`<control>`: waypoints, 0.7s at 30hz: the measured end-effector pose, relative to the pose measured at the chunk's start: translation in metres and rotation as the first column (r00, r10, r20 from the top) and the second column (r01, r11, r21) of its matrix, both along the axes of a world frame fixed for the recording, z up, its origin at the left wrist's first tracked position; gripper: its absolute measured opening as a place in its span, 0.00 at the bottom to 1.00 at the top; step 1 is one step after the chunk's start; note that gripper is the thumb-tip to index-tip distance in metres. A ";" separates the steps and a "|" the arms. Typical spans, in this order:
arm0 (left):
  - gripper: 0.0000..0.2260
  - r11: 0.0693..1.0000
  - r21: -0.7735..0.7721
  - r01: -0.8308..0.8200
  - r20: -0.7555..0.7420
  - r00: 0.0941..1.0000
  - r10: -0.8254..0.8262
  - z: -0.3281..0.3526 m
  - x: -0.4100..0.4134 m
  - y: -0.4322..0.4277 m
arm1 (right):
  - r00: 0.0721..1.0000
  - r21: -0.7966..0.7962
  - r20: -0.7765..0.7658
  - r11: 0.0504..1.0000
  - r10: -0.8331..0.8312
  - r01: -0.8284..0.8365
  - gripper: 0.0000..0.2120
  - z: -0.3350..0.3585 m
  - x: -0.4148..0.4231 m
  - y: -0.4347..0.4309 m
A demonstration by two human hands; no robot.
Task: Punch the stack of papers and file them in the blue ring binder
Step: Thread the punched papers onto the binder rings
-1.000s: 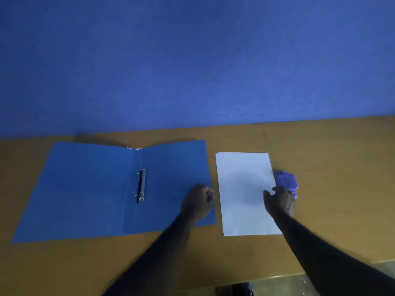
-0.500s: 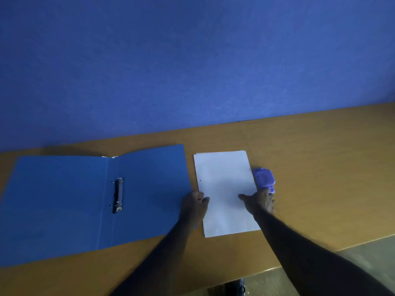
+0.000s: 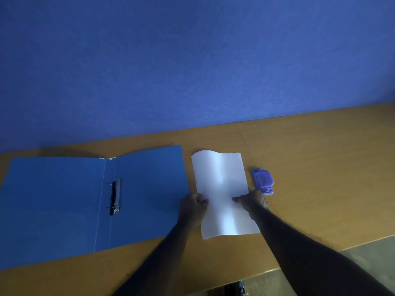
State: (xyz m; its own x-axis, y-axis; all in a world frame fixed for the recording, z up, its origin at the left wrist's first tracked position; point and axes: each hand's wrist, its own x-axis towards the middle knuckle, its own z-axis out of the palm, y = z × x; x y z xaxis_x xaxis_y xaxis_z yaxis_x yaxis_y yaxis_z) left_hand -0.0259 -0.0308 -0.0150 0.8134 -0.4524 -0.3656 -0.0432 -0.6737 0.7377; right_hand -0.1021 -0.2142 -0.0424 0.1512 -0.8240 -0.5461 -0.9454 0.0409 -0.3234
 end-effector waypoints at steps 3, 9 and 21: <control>0.05 1.000 -0.013 -0.009 -0.014 1.000 0.009 0.001 -0.001 0.001 | 1.000 -0.028 -0.026 1.000 0.011 -0.011 0.40 0.002 0.004 0.006; 0.07 1.000 0.005 -0.020 -0.036 0.999 0.021 0.005 -0.003 0.001 | 0.997 -0.085 0.069 0.996 0.020 -0.015 0.36 0.007 -0.003 0.011; 0.19 0.994 -0.071 -0.082 -0.101 0.992 0.074 0.007 0.001 0.005 | 0.763 0.045 0.631 0.975 0.141 -0.217 0.11 0.047 -0.017 -0.022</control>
